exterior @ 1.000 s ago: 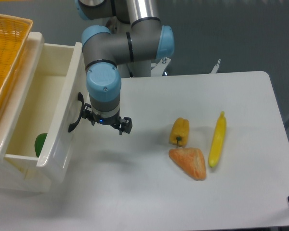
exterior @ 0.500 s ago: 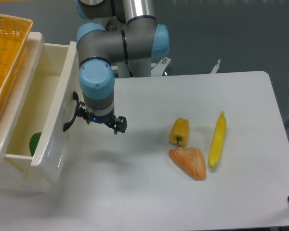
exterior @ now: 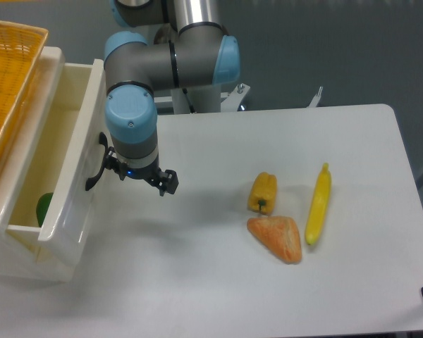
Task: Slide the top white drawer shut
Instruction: 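Push the drawer front with the gripper, sliding the drawer into the cabinet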
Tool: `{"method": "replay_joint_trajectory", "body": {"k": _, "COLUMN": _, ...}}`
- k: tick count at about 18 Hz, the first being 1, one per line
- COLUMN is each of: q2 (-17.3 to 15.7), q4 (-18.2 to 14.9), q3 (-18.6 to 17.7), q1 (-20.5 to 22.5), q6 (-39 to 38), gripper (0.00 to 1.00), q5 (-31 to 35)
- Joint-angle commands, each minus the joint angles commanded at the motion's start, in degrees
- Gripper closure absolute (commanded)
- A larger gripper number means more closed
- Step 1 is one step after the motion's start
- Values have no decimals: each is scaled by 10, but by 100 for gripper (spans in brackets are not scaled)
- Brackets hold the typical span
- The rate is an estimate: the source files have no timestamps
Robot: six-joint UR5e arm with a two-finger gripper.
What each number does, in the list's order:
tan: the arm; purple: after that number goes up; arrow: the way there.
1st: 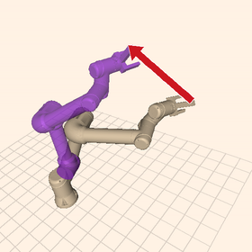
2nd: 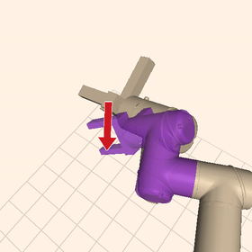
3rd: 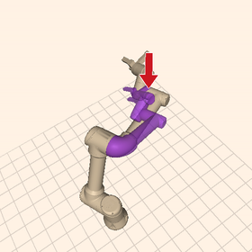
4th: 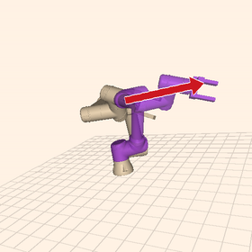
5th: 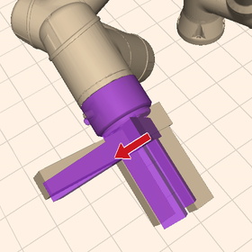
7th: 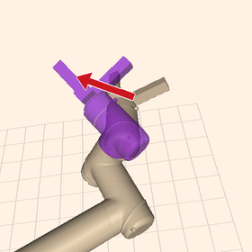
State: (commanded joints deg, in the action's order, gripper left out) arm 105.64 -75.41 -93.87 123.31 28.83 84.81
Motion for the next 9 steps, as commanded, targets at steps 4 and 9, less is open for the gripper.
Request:
{"method": "replay_joint_trajectory", "body": {"k": 4, "q2": 0, "q4": 0, "q3": 0, "q1": -10, "q6": 0, "gripper": 0, "q5": -1}}
{"method": "replay_joint_trajectory", "body": {"k": 9, "q2": -6, "q4": 0, "q3": 0, "q1": -18, "q6": 0, "gripper": 0, "q5": -3}}
